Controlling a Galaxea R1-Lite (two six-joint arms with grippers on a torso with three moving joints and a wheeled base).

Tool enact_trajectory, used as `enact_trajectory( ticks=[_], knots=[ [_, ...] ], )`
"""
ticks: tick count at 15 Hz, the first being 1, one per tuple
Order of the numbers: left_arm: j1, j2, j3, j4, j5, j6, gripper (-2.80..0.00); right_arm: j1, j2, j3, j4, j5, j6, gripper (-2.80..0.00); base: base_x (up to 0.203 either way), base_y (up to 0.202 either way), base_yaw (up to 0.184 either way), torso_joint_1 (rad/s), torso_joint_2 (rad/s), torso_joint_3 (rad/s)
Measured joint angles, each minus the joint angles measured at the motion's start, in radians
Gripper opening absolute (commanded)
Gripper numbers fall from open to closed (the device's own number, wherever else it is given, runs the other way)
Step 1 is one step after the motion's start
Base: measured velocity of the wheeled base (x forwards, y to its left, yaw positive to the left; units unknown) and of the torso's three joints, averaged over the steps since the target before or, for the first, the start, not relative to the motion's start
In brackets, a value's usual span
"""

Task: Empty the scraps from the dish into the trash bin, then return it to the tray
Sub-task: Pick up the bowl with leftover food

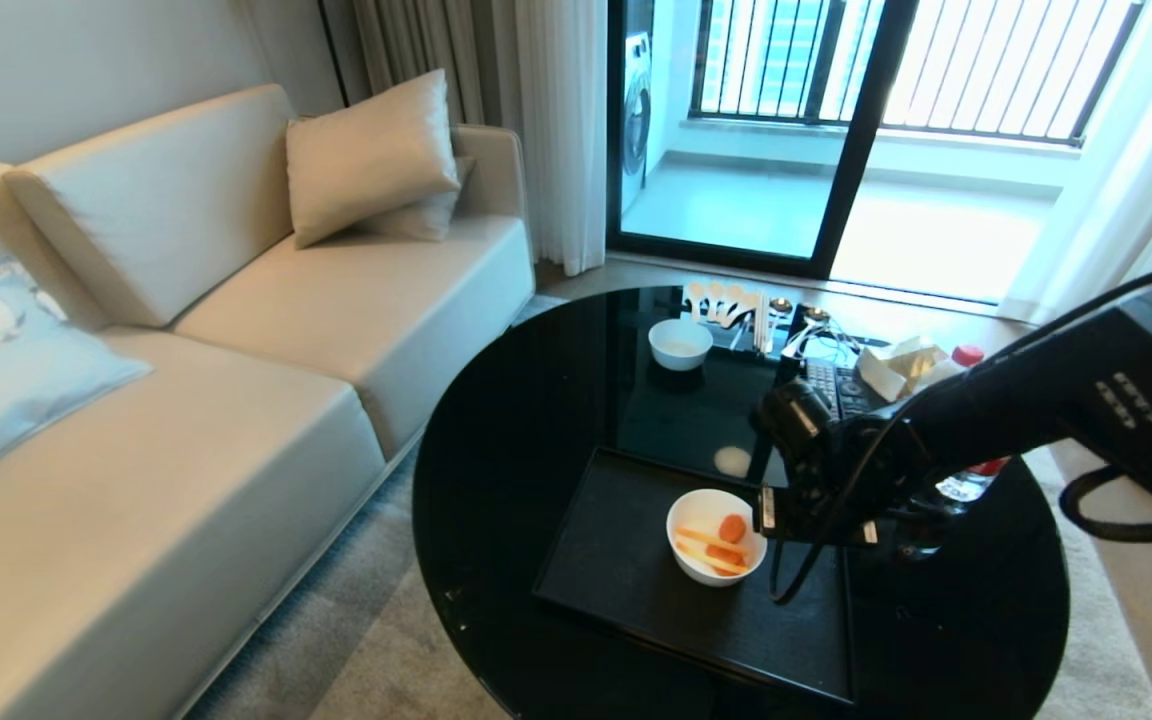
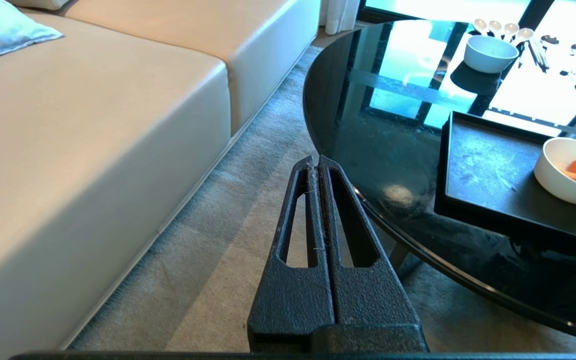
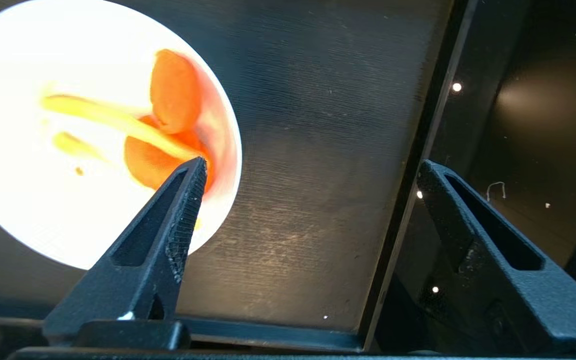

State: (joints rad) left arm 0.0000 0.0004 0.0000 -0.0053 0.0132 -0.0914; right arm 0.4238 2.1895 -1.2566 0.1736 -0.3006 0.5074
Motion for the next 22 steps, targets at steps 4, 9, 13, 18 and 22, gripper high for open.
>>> enact_trajectory(
  ticks=[4,9,13,18,22],
  knots=[
    [0.000,0.000,0.000,0.000,0.000,0.000,-2.80,0.000,0.036,-0.006,-0.006,-0.006,0.000,0.00,0.000,0.000,0.000,0.000,0.00,0.000],
    [0.000,0.000,0.000,0.000,0.000,-0.001,-2.80,0.001,0.063,-0.010,-0.020,-0.007,-0.001,0.00,0.000,0.000,0.000,0.000,0.00,0.000],
    [0.000,0.000,0.000,0.000,0.000,0.000,-2.80,0.002,0.087,-0.052,-0.012,-0.024,-0.002,0.00,0.000,0.000,0.000,0.000,0.00,0.000],
    [0.000,0.000,0.000,0.000,0.000,-0.001,-2.80,0.005,0.116,-0.087,-0.009,-0.028,-0.004,0.00,0.000,0.000,0.000,0.000,0.00,0.000],
    [0.000,0.000,0.000,0.000,0.000,-0.001,-2.80,0.000,0.127,-0.089,-0.010,-0.051,-0.006,0.00,0.000,0.000,0.000,0.000,0.00,0.000]
  ],
)
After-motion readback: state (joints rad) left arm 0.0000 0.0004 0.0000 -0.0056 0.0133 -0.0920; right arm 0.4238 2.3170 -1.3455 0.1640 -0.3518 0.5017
